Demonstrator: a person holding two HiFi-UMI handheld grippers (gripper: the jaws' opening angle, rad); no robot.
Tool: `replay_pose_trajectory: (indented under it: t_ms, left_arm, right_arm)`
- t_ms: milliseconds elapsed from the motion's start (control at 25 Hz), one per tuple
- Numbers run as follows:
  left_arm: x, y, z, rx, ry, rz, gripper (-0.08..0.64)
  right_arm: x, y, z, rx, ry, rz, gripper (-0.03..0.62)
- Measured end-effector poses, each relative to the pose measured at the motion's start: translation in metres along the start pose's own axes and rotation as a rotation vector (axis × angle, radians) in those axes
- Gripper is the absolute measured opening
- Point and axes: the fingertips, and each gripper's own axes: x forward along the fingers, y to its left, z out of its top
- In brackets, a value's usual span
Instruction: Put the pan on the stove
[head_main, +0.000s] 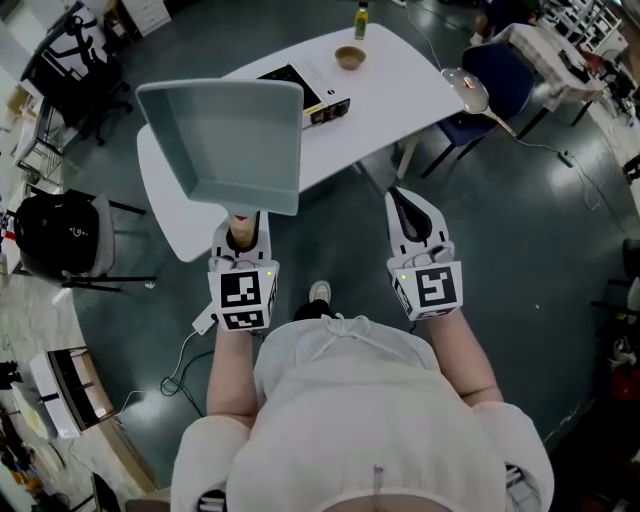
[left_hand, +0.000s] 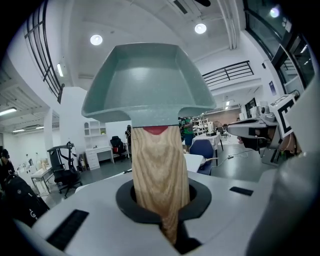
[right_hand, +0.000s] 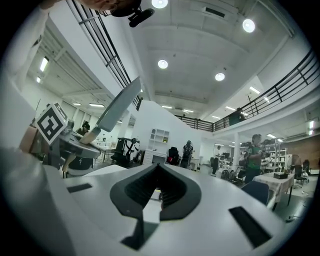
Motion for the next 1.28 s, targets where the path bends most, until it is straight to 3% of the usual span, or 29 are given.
replay_pose_trajectory:
  t_ms: [280,560,1080,1280]
  left_arm:
    - [0.085,0.075,0.009,-0.050,0.012,0.005,0.037]
    - [0.139,0.111,-0.007,-0.100,0.059,0.038,0.037]
    - [0.233,0.116,-0.013,-0.136,0.154,0.240,0.037]
    - [0.268,0.106,-0.018,-0.186,0.215,0.311,0.037]
  right_arm:
    - [0.115,-0.011,-0.001,-0.009,0.013,0.004,0.006]
    - [0.192,-0.026,-0.017,-0.001,0.028,0.044,0.006]
    - [0.330,-0.073,-0.044,0.010,-0.012,0.310,0.006]
    - [0.375,-0.096,-0.060,0.030,-0.004,0.414,0.006]
